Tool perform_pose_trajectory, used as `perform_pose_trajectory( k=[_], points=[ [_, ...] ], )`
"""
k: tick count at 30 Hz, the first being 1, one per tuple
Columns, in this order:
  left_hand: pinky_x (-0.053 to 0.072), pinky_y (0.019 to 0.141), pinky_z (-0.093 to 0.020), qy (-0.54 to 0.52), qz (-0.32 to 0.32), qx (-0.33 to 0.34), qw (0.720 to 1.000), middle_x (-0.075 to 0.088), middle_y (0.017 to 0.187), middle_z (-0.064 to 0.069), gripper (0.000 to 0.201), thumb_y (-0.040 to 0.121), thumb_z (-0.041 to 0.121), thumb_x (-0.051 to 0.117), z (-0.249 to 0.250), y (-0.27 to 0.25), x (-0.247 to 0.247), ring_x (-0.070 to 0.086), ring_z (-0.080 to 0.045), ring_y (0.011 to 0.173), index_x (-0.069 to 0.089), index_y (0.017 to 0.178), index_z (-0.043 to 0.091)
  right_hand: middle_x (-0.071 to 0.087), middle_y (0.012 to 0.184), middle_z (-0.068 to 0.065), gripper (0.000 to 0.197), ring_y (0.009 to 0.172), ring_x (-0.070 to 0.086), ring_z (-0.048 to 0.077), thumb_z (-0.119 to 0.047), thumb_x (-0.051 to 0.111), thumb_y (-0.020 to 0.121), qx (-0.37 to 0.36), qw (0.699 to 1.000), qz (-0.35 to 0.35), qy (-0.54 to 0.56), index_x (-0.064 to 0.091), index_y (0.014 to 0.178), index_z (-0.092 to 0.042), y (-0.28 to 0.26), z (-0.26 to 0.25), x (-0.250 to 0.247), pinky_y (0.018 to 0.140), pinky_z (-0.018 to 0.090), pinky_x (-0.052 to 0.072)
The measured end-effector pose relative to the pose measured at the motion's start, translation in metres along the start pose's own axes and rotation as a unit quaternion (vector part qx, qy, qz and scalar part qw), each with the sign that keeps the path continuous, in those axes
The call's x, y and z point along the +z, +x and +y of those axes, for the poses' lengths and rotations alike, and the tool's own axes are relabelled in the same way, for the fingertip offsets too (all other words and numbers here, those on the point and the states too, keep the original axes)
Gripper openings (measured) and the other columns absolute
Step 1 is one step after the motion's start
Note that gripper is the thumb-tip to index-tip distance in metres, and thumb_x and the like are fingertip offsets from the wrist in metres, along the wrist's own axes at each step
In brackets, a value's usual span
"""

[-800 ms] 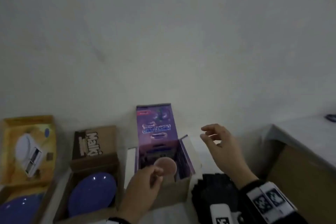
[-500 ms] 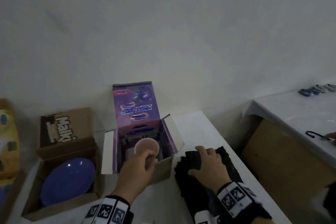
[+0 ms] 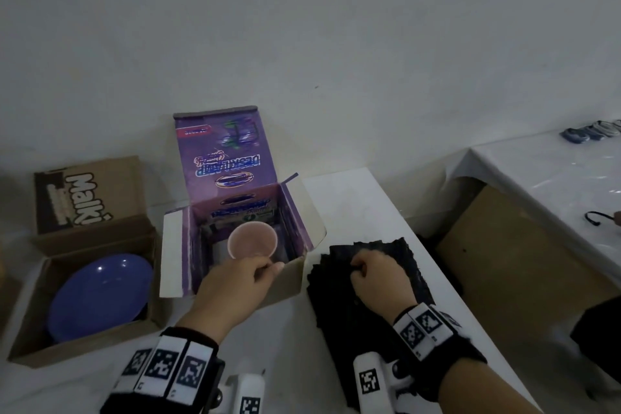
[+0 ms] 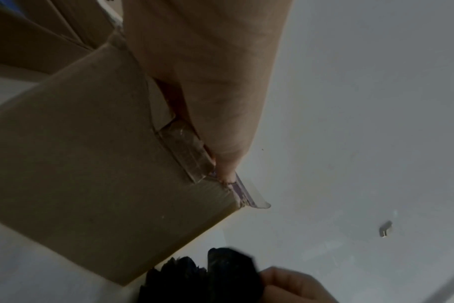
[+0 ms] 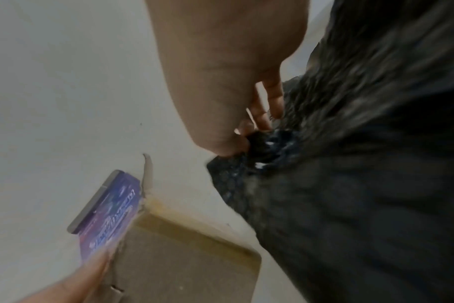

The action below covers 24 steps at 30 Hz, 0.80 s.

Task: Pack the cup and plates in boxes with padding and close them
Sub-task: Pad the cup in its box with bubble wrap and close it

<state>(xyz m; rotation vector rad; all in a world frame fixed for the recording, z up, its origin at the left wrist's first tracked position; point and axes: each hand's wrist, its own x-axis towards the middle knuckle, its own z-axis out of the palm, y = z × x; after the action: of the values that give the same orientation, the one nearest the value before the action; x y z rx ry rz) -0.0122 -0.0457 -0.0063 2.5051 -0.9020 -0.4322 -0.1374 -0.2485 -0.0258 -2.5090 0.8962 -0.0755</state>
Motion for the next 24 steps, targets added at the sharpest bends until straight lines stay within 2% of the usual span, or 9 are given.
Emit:
perform_pose_trajectory(
  k=[3, 6, 9, 12, 14, 15, 18, 21, 24],
  points=[
    [0.049, 0.057, -0.026, -0.002, 0.042, -0.003, 0.999, 0.061, 0.071, 0.008, 0.035, 0.093, 0.056, 0.038, -0.001, 0.004, -0.009, 0.058, -0.007, 0.065, 0.062, 0.101, 0.033, 0.052, 0.097, 0.006, 0.012, 0.074, 0.051, 0.027, -0.012, 0.046, 0.089, -0.022, 0.989, 0.134, 0.058, 0.052, 0.099, -0.012, 0.007, -0.011, -0.013, 0.063, 0.031, 0.038],
    [0.043, 0.062, -0.024, -0.028, 0.169, 0.020, 0.985, 0.065, 0.083, 0.009, 0.025, 0.093, 0.046, 0.048, -0.015, 0.015, -0.018, 0.059, -0.010, 0.075, 0.063, 0.104, 0.030, 0.052, 0.084, 0.005, 0.010, 0.065, 0.047, 0.023, -0.004, 0.043, 0.091, -0.030, 0.970, 0.193, 0.143, 0.046, 0.096, -0.011, 0.015, -0.023, -0.029, 0.060, 0.029, 0.034],
    [0.040, 0.086, -0.041, 0.022, 0.265, -0.019, 0.964, 0.065, 0.108, 0.002, 0.022, 0.084, 0.034, 0.063, -0.037, 0.027, -0.021, 0.052, -0.026, 0.106, 0.065, 0.106, 0.029, 0.053, 0.071, -0.003, 0.019, 0.063, 0.050, 0.017, 0.001, 0.039, 0.091, -0.021, 0.952, 0.190, 0.238, 0.045, 0.094, -0.016, 0.023, -0.039, -0.036, 0.062, 0.027, 0.036],
    [0.032, 0.100, -0.051, 0.034, 0.273, -0.086, 0.958, 0.052, 0.131, -0.007, 0.041, 0.078, 0.023, 0.070, -0.053, 0.030, -0.018, 0.039, -0.032, 0.126, 0.059, 0.118, 0.021, 0.061, 0.082, -0.002, 0.035, 0.080, 0.061, 0.022, -0.001, 0.037, 0.090, -0.027, 0.914, 0.161, 0.372, 0.053, 0.091, -0.033, 0.030, -0.061, -0.032, 0.070, 0.038, 0.053],
    [0.034, 0.102, -0.053, 0.008, 0.261, -0.095, 0.961, 0.042, 0.139, -0.012, 0.055, 0.077, 0.017, 0.069, -0.062, 0.031, -0.012, 0.036, -0.036, 0.129, 0.049, 0.129, 0.016, 0.064, 0.094, -0.003, 0.030, 0.091, 0.064, 0.022, -0.008, 0.050, 0.090, -0.041, 0.897, 0.104, 0.427, 0.053, 0.095, -0.038, 0.029, -0.074, -0.023, 0.083, 0.037, 0.055],
    [0.035, 0.103, -0.053, -0.017, 0.255, -0.089, 0.963, 0.040, 0.140, -0.013, 0.061, 0.076, 0.012, 0.069, -0.066, 0.032, -0.010, 0.037, -0.037, 0.129, 0.045, 0.133, 0.014, 0.063, 0.101, -0.005, 0.031, 0.098, 0.062, 0.018, -0.012, 0.062, 0.086, -0.056, 0.909, 0.078, 0.405, 0.051, 0.106, -0.034, 0.029, -0.077, -0.018, 0.087, 0.031, 0.052],
    [0.037, 0.101, -0.043, -0.136, 0.256, -0.085, 0.953, 0.043, 0.135, -0.014, 0.067, 0.078, -0.004, 0.058, -0.066, 0.033, -0.008, 0.042, -0.034, 0.123, 0.035, 0.138, 0.014, 0.051, 0.124, -0.003, 0.080, 0.118, 0.047, 0.013, -0.023, 0.078, 0.075, -0.078, 0.968, 0.005, 0.240, 0.032, 0.140, -0.017, 0.035, -0.077, 0.003, 0.101, 0.027, 0.039],
    [0.040, 0.089, -0.034, -0.188, 0.252, -0.076, 0.946, 0.049, 0.125, -0.007, 0.067, 0.079, -0.011, 0.047, -0.060, 0.030, -0.011, 0.049, -0.028, 0.113, 0.035, 0.138, 0.021, 0.043, 0.126, 0.012, 0.057, 0.120, 0.043, 0.031, -0.034, 0.076, 0.076, -0.078, 0.993, 0.045, 0.074, 0.053, 0.120, -0.006, 0.038, -0.076, 0.013, 0.101, 0.034, 0.037],
    [0.040, 0.082, -0.031, -0.202, 0.245, -0.043, 0.947, 0.053, 0.118, 0.002, 0.068, 0.079, -0.012, 0.044, -0.061, 0.029, -0.011, 0.053, -0.019, 0.105, 0.041, 0.130, 0.033, 0.030, 0.143, 0.015, 0.045, 0.125, 0.039, 0.034, -0.029, 0.074, 0.077, -0.101, 0.991, 0.069, 0.056, 0.059, 0.113, -0.005, 0.039, -0.084, 0.008, 0.102, 0.036, 0.037]
  ],
)
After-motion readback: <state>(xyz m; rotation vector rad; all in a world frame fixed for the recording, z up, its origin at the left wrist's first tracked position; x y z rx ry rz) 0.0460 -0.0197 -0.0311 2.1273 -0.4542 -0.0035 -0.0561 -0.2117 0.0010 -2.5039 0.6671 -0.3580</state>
